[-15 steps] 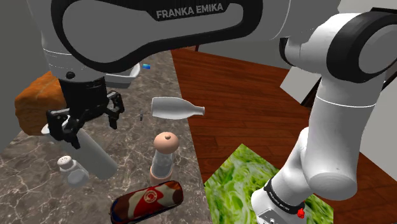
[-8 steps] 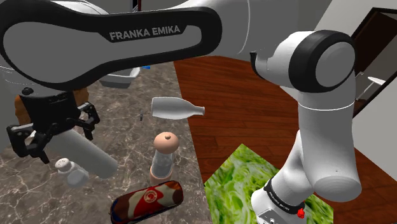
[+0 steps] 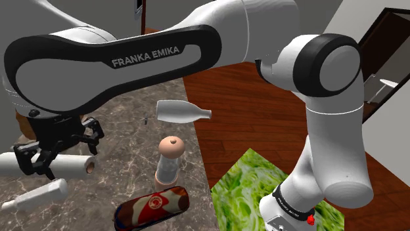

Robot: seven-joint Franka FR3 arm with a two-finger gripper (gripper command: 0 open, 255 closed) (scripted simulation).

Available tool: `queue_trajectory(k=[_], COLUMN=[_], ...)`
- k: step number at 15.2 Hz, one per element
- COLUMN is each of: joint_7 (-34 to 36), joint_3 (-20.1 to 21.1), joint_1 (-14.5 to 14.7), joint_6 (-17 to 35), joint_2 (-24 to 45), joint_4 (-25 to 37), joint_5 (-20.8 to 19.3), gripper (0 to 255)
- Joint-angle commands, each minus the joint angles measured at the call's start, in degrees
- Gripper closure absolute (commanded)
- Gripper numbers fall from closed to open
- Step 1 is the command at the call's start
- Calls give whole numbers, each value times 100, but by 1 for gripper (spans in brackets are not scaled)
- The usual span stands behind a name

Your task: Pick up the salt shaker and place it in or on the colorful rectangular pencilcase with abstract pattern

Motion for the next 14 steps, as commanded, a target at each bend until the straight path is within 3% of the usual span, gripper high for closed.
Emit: queue_trajectory(k=[1, 5, 6, 14], joint_7=[-1, -1, -1, -1], joint_3=[0, 0, 0, 0], joint_1=[-1, -1, -1, -1], joint_6=[7, 6, 6, 6], joint_2=[2, 2, 2, 2], joint_4=[-5, -5, -5, -5], joint_5=[0, 0, 0, 0], gripper=[0, 0, 255, 255])
